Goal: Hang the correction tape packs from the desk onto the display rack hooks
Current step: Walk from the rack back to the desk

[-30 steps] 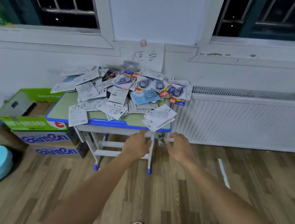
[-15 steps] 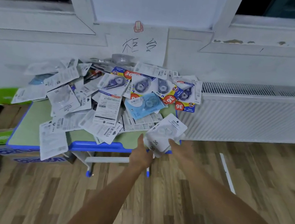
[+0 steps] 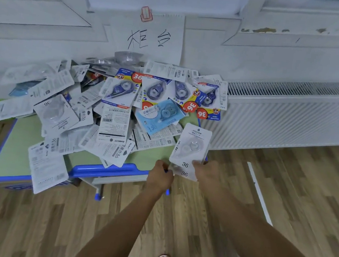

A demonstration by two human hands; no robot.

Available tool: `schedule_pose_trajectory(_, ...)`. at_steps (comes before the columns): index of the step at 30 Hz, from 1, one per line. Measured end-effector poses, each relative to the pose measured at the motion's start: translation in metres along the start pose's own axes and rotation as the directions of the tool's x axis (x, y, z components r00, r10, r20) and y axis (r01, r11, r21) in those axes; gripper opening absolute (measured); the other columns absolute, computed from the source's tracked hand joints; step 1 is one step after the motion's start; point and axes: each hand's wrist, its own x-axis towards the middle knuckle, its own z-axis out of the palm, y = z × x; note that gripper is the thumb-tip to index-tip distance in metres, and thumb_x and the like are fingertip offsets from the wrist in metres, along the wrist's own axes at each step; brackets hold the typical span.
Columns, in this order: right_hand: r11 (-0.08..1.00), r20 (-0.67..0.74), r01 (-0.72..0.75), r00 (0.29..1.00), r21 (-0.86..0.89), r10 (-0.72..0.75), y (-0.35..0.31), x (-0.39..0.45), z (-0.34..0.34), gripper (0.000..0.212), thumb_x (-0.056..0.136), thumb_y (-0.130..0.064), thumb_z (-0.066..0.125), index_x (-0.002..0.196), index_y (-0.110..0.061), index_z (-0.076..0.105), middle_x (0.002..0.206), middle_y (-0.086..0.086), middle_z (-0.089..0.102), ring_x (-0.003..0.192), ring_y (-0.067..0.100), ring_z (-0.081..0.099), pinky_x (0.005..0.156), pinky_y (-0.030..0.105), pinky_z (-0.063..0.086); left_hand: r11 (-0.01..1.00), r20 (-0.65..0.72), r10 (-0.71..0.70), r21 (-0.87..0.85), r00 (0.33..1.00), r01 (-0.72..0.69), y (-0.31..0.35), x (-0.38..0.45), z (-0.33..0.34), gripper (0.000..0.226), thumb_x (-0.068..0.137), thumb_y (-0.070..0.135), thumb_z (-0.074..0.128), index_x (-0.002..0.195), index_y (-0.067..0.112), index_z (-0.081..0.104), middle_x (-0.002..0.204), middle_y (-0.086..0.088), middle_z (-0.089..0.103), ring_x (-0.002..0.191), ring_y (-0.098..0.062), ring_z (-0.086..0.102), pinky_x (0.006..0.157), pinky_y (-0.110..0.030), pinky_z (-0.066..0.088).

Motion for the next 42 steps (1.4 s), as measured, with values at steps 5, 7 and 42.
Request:
schedule_pose_trajectory(5, 0.975, 0.069, -0.095, 0.994, 0.202, 0.083, 0.019, -0.003, -0.016, 0.026, 0.088, -0.003, 0.057, 0.113, 0.003, 0.058, 0.107, 0.018, 0.065, 0.092, 0.031, 0.064, 0.061, 0.033, 0.053, 0.977, 0.023, -0.097, -0.191, 0.995, 0.099, 0.002, -0.003, 0.001, 0.013, 0.092, 0.012, 0.050, 0.082, 0.008, 0.057, 0.080, -0.011, 0.070, 0.089, -0.034, 0.069, 0.085, -0.047, 0.056)
schedule_pose_trajectory(7, 0.963, 0.095, -0.094, 0.993, 0.253, 0.072, 0.027, -0.006, -0.024, 0.020, 0.088, 0.001, 0.056, 0.108, 0.001, 0.059, 0.103, 0.018, 0.065, 0.085, 0.028, 0.064, 0.056, 0.031, 0.052, 0.969, 0.049, -0.096, -0.225, 0.994, 0.105, 0.002, -0.006, 0.002, 0.012, 0.092, 0.013, 0.054, 0.083, 0.007, 0.059, 0.079, -0.011, 0.070, 0.079, -0.030, 0.068, 0.083, -0.043, 0.057)
schedule_pose_trajectory(42, 0.689, -0.758, 0.473, 0.629, 0.549, 0.172, 0.236, -0.241, -0.371, 0.022, 0.081, 0.009, 0.046, 0.095, -0.007, 0.052, 0.087, 0.007, 0.059, 0.075, 0.021, 0.056, 0.068, 0.041, 0.049, 0.910, 0.617, 0.413, -0.317, 0.670, -0.269, 0.079, -0.304, 0.263, 0.013, 0.099, 0.025, 0.048, 0.091, 0.022, 0.058, 0.083, 0.001, 0.069, 0.071, -0.015, 0.066, 0.063, -0.031, 0.055)
